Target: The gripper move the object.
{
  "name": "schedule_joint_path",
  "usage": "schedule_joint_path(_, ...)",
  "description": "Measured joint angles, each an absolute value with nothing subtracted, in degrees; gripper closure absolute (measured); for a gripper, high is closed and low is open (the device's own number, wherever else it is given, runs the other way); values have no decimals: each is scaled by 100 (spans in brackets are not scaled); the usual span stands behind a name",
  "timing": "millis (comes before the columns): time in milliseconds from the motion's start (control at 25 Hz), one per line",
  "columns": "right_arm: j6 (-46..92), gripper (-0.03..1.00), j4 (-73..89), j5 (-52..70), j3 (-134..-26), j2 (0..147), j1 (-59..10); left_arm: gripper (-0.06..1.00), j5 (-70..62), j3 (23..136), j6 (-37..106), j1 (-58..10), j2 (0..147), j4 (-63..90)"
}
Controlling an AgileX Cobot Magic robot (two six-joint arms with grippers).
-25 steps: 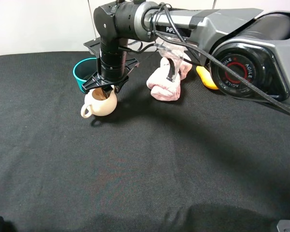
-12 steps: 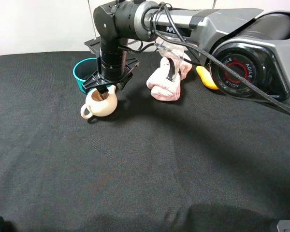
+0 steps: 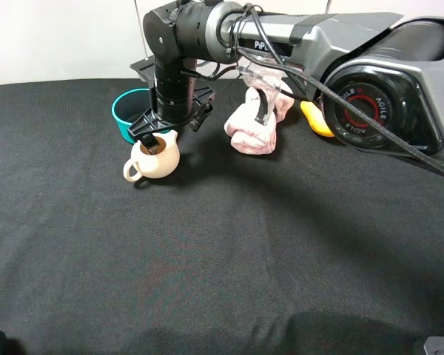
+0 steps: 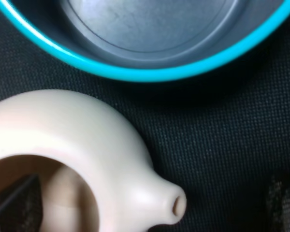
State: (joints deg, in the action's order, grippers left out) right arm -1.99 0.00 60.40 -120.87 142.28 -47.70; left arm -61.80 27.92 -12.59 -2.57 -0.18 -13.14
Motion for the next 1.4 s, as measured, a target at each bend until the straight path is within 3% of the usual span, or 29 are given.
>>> schedule_joint_path(640, -199, 27, 0, 6275, -12111, 14099, -4770, 4, -6180, 2792, -1259, -257, -18, -1314)
schedule_joint_path(1000, -172, 27, 0, 6953, -12869, 13927, -4770, 4, -6180, 2792, -1259, -257, -18, -1314)
schedule_joint_path(1400, -84, 27, 0, 6984, -12925, 13257, -4770, 4, -6180, 2792, -1259, -257, -18, -1314)
